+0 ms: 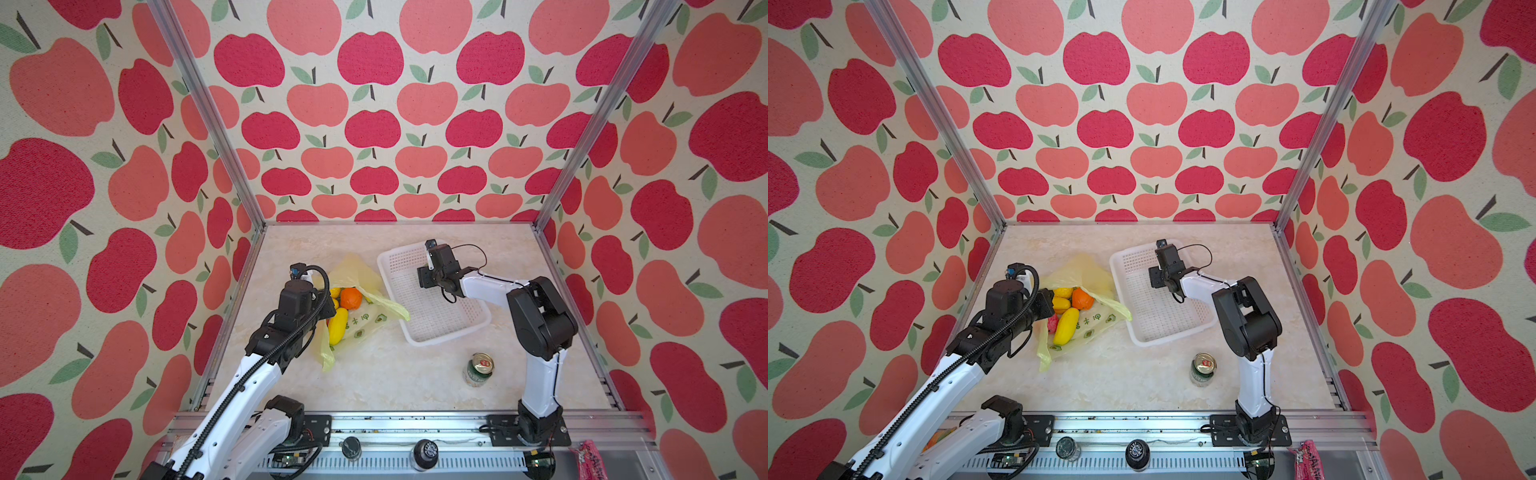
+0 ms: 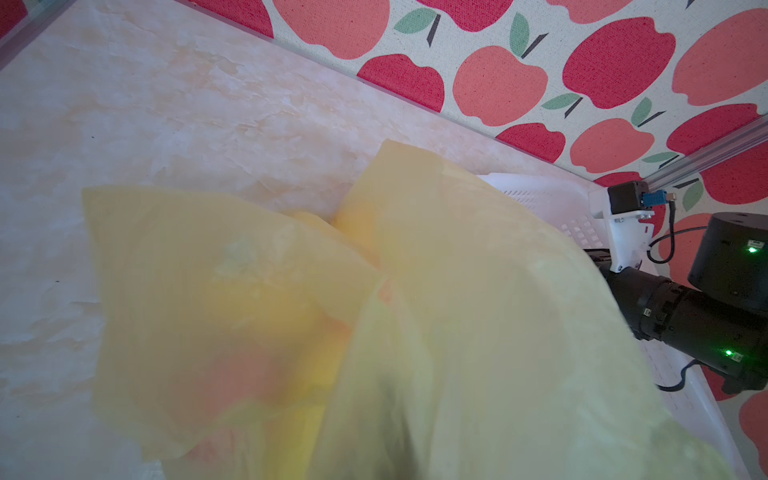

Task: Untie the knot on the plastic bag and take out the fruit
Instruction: 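Carry the green pepper with the right gripper over the white basket, then release the green pepper into the basket with the right gripper, then move the open right gripper back down into the bag over the fruit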

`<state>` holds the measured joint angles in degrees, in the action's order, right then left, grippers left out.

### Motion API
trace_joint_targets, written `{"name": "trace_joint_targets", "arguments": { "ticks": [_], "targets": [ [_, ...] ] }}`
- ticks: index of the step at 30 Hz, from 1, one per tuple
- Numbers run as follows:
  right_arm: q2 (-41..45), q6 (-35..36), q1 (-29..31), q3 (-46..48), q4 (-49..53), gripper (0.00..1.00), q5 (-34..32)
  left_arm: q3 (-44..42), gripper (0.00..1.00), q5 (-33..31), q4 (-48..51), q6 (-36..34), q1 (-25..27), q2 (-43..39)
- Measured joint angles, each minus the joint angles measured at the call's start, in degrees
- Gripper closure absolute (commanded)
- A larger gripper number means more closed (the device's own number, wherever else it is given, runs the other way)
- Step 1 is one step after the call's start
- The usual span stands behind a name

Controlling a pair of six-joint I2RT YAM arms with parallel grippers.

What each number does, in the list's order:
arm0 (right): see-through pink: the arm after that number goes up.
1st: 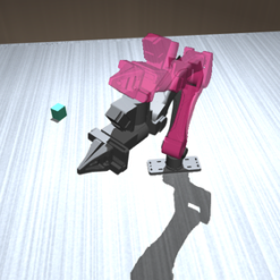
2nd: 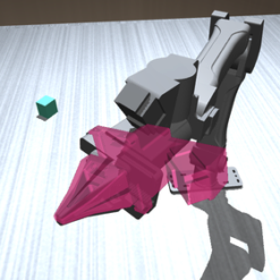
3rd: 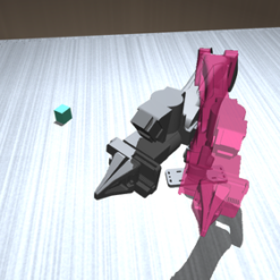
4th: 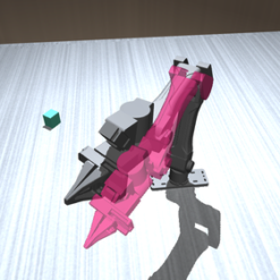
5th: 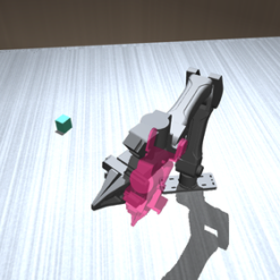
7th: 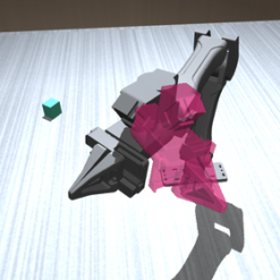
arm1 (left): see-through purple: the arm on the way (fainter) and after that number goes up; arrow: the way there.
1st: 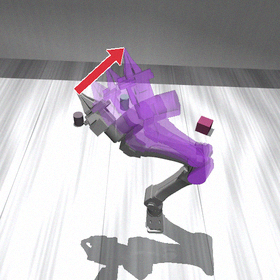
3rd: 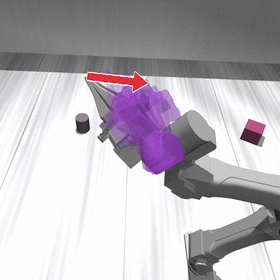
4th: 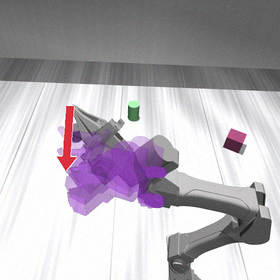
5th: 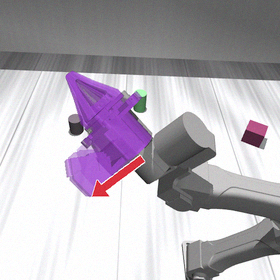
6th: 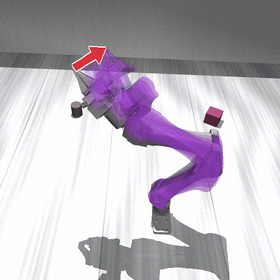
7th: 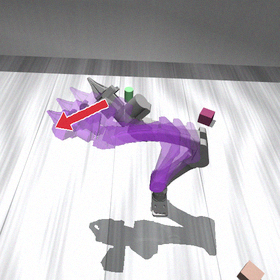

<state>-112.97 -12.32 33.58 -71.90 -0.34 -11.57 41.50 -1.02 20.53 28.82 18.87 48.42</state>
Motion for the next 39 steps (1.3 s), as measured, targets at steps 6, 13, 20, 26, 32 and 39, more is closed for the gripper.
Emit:
{"name": "trace_joint_targets", "arguments": {
  "ticks": [6,13,20,26,32,39],
  "targets": [
    [0.28,0.00,0.00,0.26,-0.09,0.07,0.17,0.00,1.00,0.00,-0.02,0.02,0.00,0.00],
    [6.86,-0.24,0.00,5.53,-1.31,0.02,0.15,0.00,1.00,0.00,-0.02,0.00,-0.11,0.00],
    [23.04,-0.87,0.98,12.28,-1.77,0.03,-0.79,0.00,1.00,0.02,-0.04,0.02,-0.11,0.04],
    [38.82,2.19,9.62,15.82,-3.54,0.19,-4.74,0.00,1.00,0.24,-0.04,0.02,-0.15,0.83],
    [45.31,8.87,24.65,17.29,-9.27,0.30,-4.11,0.00,1.00,0.24,-0.04,0.02,-0.28,1.09],
    [31.78,15.89,39.60,13.27,-13.53,0.42,-1.60,0.00,1.00,0.24,-0.02,0.02,-0.28,1.07]
  ]
}}
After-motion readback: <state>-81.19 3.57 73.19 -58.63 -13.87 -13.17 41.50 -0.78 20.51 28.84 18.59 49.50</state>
